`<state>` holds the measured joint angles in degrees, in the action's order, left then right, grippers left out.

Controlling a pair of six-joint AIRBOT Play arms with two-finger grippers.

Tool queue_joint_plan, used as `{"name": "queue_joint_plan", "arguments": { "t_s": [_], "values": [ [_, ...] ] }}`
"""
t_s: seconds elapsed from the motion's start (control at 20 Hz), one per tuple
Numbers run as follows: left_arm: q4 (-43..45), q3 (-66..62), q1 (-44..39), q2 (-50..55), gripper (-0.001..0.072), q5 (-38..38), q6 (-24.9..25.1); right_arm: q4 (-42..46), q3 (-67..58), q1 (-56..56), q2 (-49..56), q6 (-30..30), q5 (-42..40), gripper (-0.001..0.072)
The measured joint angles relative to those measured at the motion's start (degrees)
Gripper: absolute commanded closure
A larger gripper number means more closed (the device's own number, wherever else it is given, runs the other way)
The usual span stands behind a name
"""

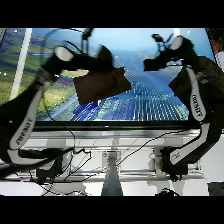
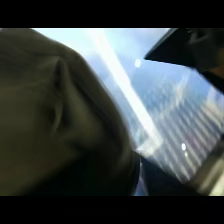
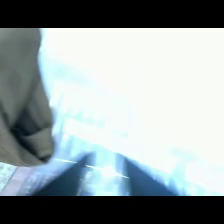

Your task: Fold the clothes and pants, and hang the long-sleeved shirts on hangers.

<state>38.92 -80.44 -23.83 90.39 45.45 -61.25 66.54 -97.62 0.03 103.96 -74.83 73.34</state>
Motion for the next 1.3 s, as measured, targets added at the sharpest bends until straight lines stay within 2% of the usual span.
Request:
{"name": "queue_joint_plan", "arguments": {
  "t_s": [0.1, 0.25, 0.55, 0.7, 0.8, 0.85, 0.9, 1.0, 1.05, 1.1, 1.3],
  "values": [
    [0.0, 0.0, -3.2, 2.1, 0.0001, -5.2, 0.9, -3.8, 0.0, -3.8, 0.3, 1.0, 1.0, 0.0086],
    [1.8, 0.0, -4.3, 2.7, 0.0004, -8.1, 1.5, -8.9, 0.1, -5.7, 2.3, 1.8, 1.9, 0.0086],
    [4.2, 0.0, 1.4, -0.3, 0.0006, -3.2, 2.1, -20.7, 0.4, 2.3, 11.2, 1.6, 1.9, 0.0087],
    [4.5, 0.0, 5.3, -2.2, 0.0006, 0.7, 2.1, -24.9, 0.3, 9.6, 14.9, 0.1, 0.7, 0.0253],
    [4.7, 0.0, 7.8, -3.5, 0.0014, 3.0, 2.1, -25.7, -0.3, 14.3, 16.3, 0.1, -1.3, 0.0653],
    [4.7, 0.0, 8.9, -4.2, 0.0048, 4.0, 2.1, -25.7, -1.0, 16.1, 16.7, 0.6, -2.1, 0.0695],
    [4.7, 0.0, 10.0, -4.9, 0.0118, 5.0, 2.1, -25.9, -1.9, 17.6, 16.8, 1.2, -2.4, 0.0694],
    [4.9, 0.0, 12.1, -6.7, 0.0273, 6.8, 2.1, -23.8, -4.4, 19.6, 16.5, 1.9, -2.9, 0.0695],
    [5.3, 0.0, 13.2, -7.8, 0.0383, 7.6, 2.1, -21.6, -5.7, 20.0, 15.7, 1.9, -2.7, 0.0695],
    [5.5, 0.0, 14.5, -9.2, 0.0448, 8.4, 2.1, -19.4, -6.8, 20.0, 14.4, 1.7, -2.5, 0.0695],
    [6.1, 0.0, 19.3, -15.3, 0.0453, 10.8, 2.1, -7.5, -8.8, 16.2, 4.5, -1.1, 0.1, 0.0695]
  ]
}}
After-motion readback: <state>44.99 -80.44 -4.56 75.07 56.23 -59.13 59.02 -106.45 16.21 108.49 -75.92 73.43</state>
